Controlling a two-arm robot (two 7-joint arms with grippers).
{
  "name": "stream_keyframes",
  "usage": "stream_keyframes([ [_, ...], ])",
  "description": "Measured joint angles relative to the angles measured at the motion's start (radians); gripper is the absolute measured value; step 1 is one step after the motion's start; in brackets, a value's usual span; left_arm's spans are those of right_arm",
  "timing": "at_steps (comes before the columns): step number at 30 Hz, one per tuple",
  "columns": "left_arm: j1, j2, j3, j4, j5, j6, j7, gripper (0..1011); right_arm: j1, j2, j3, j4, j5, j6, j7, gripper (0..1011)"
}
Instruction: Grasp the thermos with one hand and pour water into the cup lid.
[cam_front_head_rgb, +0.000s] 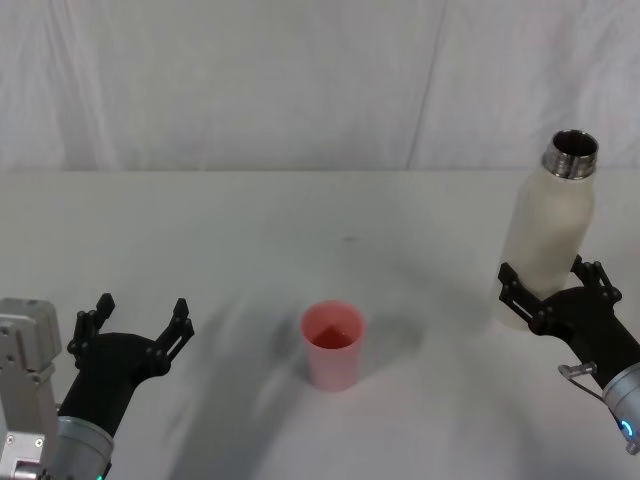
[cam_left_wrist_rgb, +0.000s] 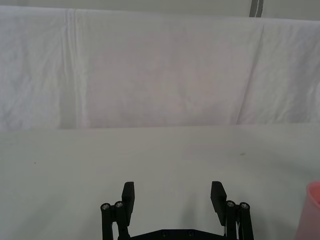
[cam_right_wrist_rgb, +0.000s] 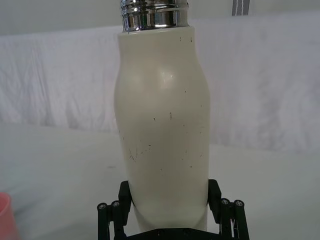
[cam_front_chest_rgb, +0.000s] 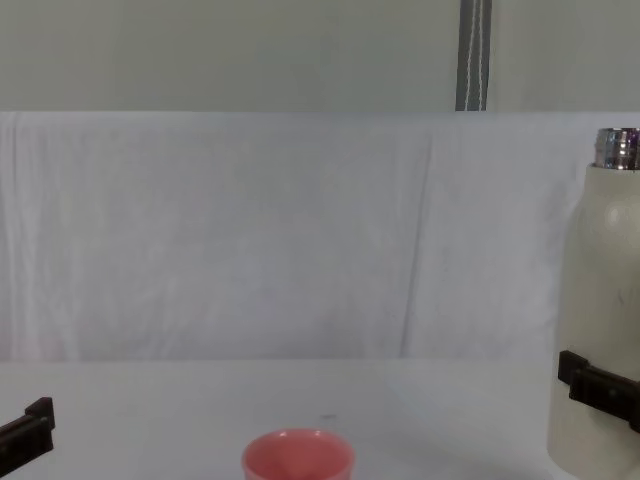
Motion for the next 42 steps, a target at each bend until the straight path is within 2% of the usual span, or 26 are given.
stream_keyframes([
  [5, 0.0, 0.0, 0.0, 0.0, 0.0, 0.0, 0.0, 1001, 0.004, 0.012, -0.008, 0.004, 0.027, 0.026, 0.002, 950],
  [11, 0.0, 0.0, 0.0, 0.0, 0.0, 0.0, 0.0, 1001, 0.008, 0.022, -0.018, 0.009, 0.037, 0.043, -0.002, 949],
  [21, 0.0, 0.0, 0.0, 0.0, 0.0, 0.0, 0.0, 1001, 0.015, 0.03, -0.032, 0.025, 0.033, 0.042, -0.026, 950],
  [42, 0.0, 0.0, 0.0, 0.0, 0.0, 0.0, 0.0, 1001, 0.051, -0.01, -0.038, 0.089, 0.021, 0.007, -0.061, 950],
])
